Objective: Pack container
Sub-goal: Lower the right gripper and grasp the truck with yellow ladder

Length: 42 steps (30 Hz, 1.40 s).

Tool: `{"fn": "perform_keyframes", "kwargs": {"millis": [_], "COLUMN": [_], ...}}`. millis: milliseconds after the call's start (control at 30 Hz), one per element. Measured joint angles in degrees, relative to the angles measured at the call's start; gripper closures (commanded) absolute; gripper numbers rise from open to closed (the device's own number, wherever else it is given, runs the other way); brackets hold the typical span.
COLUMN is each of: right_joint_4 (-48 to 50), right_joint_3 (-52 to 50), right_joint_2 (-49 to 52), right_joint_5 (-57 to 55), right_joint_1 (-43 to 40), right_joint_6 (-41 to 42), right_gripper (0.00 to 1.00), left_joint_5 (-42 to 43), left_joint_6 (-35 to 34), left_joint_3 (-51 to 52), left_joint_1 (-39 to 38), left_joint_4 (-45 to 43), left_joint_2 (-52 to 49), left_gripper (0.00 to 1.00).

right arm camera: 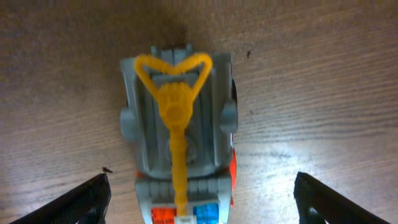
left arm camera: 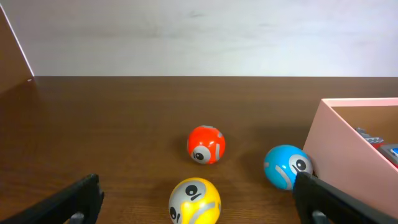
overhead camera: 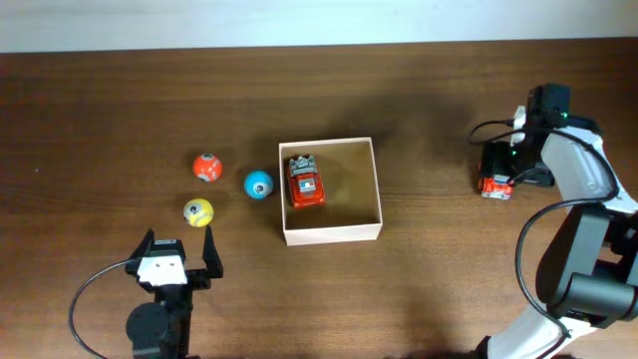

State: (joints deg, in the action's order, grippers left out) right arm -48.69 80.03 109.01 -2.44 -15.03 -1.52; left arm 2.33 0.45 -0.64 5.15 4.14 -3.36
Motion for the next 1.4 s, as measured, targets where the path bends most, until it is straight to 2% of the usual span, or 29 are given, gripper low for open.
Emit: {"fn": "perform_keyframes", "kwargs": {"millis": [500,667,767,1400], "right_joint_4": [4.52,5.31,5.49,7.28], "right_joint_3": [-0.02,-0.02,-0.02,-0.02], "right_joint_2": [0.0,0.0,0.0,0.0], "right_joint_5": [0.2,0.2,0.2,0.22], "right_joint_1": [0.0,0.0,0.0,0.0], "right_joint_6": [0.0,0.02,0.04,0.02], "right_gripper": [0.11,0.07,0.01,0.01], "left_joint_5": [0.0,0.0,0.0,0.0], "left_joint_6": [0.02,0.02,0.02,0.02], "left_joint_3": [0.0,0.0,0.0,0.0], "left_joint_1": [0.0,0.0,0.0,0.0], "left_joint_4": [0.0,0.0,0.0,0.0], "left_joint_2": [0.0,0.0,0.0,0.0], "left_gripper": [0.01,0.01,0.01,0.01]}}
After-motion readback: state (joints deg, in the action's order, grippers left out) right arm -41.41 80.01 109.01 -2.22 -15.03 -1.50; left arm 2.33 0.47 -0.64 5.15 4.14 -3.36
